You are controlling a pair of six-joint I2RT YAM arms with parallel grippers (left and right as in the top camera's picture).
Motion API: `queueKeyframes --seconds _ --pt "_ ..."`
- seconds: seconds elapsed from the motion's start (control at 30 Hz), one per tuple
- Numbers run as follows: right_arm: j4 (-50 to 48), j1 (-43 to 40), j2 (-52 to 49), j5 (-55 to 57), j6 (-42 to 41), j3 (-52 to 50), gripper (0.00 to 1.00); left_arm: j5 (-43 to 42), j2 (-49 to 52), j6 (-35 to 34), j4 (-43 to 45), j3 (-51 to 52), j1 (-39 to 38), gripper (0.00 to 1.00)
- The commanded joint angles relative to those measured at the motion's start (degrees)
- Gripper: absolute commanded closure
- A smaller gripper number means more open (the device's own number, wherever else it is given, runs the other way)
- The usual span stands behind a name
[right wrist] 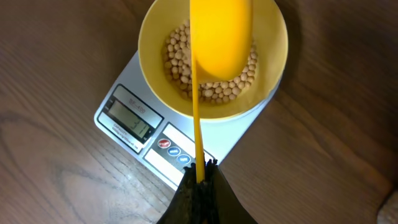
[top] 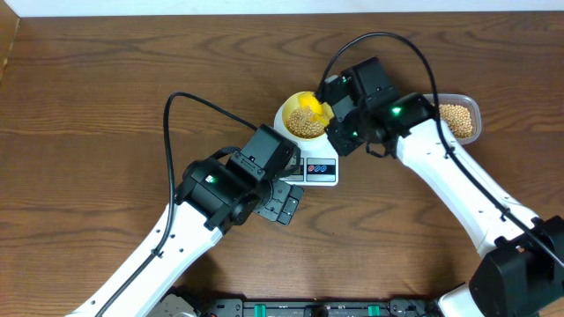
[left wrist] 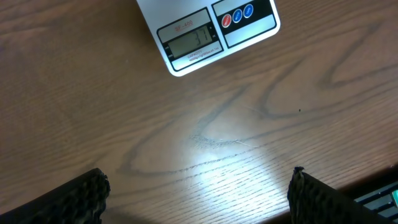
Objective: Scoop item into bowl and weigh 50g on scale
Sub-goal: 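Tilt the scoop with the right gripper to pour soybeans into the bowl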
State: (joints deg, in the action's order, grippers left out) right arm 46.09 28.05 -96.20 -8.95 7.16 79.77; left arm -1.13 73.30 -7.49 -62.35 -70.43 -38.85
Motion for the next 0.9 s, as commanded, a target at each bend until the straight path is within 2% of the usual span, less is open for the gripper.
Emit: queueKeyframes --seconds 0.0,0.87 --pt "0.13 0.87 -0.15 2.64 1.55 0.9 0.99 0.72 -0.22 0.31 0.02 -1.38 -0.13 0.06" --pt "0.83 1.92 -0.15 6.03 7.28 0.9 0.99 0.72 -0.22 0.31 0.02 -1.38 -0.13 0.06"
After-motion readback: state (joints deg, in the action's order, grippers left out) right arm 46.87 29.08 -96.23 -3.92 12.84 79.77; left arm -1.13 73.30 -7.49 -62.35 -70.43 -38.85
